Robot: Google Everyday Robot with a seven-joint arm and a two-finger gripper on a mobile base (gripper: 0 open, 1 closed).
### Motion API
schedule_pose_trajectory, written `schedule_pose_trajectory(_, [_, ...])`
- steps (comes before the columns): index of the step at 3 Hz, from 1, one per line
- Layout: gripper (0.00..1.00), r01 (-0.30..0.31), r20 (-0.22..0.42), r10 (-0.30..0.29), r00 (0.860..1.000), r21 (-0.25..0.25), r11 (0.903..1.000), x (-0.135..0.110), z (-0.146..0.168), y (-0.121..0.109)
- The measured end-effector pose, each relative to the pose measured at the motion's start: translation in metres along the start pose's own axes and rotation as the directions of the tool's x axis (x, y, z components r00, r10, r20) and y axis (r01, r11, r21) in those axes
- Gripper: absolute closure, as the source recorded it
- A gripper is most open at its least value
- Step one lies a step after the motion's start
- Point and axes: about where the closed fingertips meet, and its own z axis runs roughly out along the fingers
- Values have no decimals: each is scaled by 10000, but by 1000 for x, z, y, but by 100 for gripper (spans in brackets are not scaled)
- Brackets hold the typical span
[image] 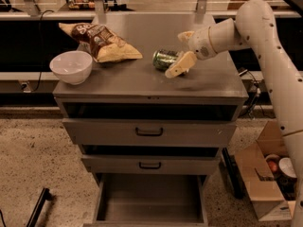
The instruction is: Pick green can from bottom drawer and place on counter
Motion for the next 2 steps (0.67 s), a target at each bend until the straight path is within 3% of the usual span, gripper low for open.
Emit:
schedule_pose_trajectory(1, [0,-92,-821,143,9965,617,9981,15,-35,-2])
schedule_pose_trajectory(2, [0,-130,-1023,282,9944,1468,9891,31,-99,1])
